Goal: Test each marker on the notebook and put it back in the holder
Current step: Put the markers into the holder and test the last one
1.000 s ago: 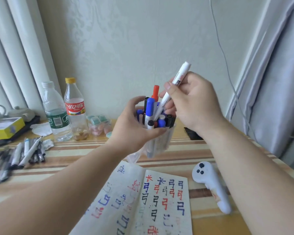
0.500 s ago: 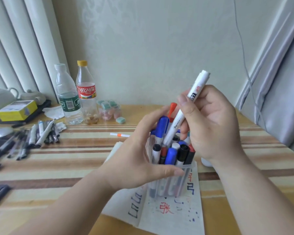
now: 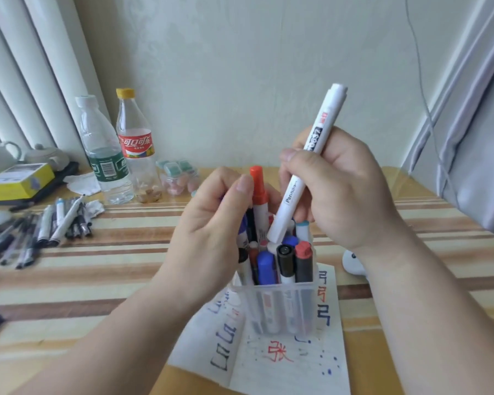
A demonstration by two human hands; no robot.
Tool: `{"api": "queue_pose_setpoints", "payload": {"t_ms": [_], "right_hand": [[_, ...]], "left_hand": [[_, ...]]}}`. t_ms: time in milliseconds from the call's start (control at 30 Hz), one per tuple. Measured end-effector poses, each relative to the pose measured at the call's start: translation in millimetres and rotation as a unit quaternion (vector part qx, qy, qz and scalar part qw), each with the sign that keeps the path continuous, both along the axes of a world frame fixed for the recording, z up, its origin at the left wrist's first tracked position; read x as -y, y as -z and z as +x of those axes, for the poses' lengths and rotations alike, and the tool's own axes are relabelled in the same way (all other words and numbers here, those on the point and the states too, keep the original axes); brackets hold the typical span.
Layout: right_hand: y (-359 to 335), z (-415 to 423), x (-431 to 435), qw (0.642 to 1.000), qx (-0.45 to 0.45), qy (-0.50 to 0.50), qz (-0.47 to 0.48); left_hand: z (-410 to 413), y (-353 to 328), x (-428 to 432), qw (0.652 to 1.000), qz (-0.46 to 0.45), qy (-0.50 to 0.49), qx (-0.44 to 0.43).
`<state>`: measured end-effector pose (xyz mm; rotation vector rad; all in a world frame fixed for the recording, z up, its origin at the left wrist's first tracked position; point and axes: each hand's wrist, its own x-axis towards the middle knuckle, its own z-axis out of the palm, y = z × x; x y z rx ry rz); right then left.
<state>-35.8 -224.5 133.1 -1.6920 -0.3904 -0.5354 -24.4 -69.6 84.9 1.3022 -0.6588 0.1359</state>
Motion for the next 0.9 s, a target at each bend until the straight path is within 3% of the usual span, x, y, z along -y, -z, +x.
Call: {"api": "queue_pose_setpoints", "payload": {"t_ms": [67, 233, 367, 533, 633, 733, 900], "right_hand": [[2.3, 0.5, 0.6, 1.000, 0.009, 0.005, -0.022], [4.2, -1.8, 4.3, 0.999, 0.019, 0.013, -0.037], [0.6, -5.7, 9.3, 0.999, 0.011, -0.037, -0.010], [-1.2, -8.2, 8.0, 0.997, 0.024, -0.077, -0.018], [-0.2, -5.8, 9.0, 0.998, 0.012, -0.059, -0.013], [0.1, -2.4, 13.8, 1.000, -0.002, -0.016, -0.017], [-2.3, -2.3, 17.4, 1.000, -0.011, 0.011, -0.027]], "left_hand": [[-1.7, -0.8, 4.7, 0.998, -0.029, 0.046, -0.019], [-3.0, 2.6, 8.4, 0.997, -0.017, 0.072, 0.036], [-0.1, -1.0, 4.9, 0.996, 0.036, 0.045, 0.067], [2.3, -5.8, -2.0, 0.996, 0.069, 0.045, 0.042], [2.4, -5.0, -10.3, 0.980, 0.130, 0.133, 0.070], [1.3, 1.5, -8.8, 0.955, 0.251, 0.098, 0.124], [-4.4, 10.4, 0.4, 0.962, 0.237, 0.093, 0.095]]}}
